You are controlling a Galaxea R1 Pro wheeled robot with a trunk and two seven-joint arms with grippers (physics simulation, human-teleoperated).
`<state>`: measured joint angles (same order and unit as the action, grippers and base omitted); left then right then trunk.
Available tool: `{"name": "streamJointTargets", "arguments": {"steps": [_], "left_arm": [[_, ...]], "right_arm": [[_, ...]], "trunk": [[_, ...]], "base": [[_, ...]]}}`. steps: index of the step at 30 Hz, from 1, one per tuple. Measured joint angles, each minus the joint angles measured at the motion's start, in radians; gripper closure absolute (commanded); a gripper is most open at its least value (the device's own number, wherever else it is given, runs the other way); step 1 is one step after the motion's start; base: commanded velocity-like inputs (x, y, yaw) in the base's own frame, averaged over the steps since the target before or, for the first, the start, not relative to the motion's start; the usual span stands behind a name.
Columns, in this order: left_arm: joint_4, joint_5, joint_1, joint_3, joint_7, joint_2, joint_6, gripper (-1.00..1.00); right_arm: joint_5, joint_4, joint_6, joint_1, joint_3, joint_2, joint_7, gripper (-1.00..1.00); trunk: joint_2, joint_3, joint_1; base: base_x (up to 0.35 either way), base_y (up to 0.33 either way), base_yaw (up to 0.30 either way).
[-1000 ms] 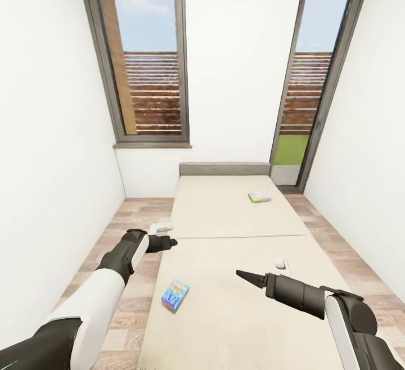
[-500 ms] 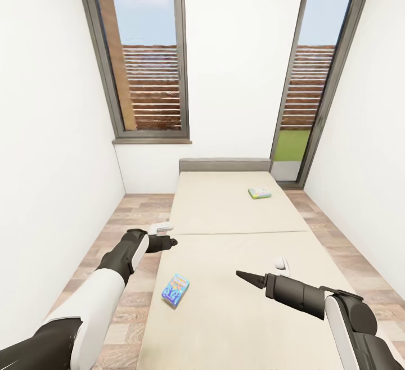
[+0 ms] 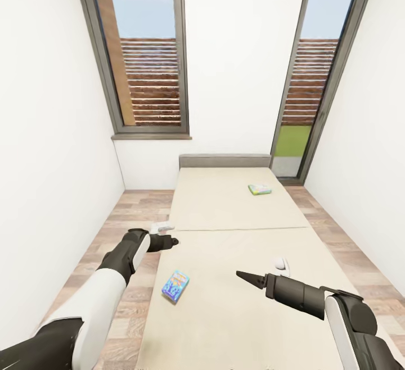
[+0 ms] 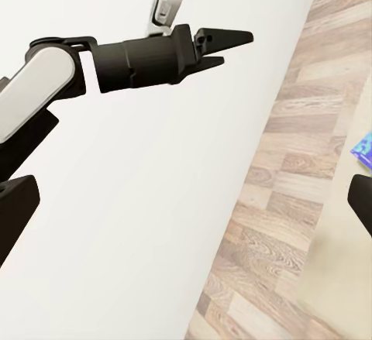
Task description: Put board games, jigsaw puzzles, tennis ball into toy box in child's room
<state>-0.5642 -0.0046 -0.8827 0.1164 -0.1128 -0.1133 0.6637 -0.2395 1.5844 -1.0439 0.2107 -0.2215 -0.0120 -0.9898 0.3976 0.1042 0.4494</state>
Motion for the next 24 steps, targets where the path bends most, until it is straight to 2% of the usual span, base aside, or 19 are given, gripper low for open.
{"name": "streamJointTargets", "arguments": {"steps": [10, 18, 24], "left_arm": [[-0.002, 0.000, -0.016, 0.000, 0.001, -0.013, -0.002, -1.00], [-0.002, 0.003, -0.084, 0.000, 0.008, -0.019, 0.006, -1.00], [-0.001, 0.007, -0.133, 0.000, 0.057, -0.028, 0.025, -1.00]], "right_arm": [[0.000, 0.000, 0.000, 0.000, 0.000, -0.001, 0.001, -1.00], [0.000, 0.000, 0.000, 0.000, 0.000, -0.013, 0.002, -1.00], [0.000, 0.000, 0.000, 0.000, 0.000, -0.016, 0.002, -1.00]], "trunk": [[0.000, 0.016, 0.000], [0.000, 0.030, 0.000], [0.000, 0.040, 0.000]], "base": [[0.000, 0.000, 0.000], [0.000, 0.000, 0.000], [0.000, 0.000, 0.000]]}}
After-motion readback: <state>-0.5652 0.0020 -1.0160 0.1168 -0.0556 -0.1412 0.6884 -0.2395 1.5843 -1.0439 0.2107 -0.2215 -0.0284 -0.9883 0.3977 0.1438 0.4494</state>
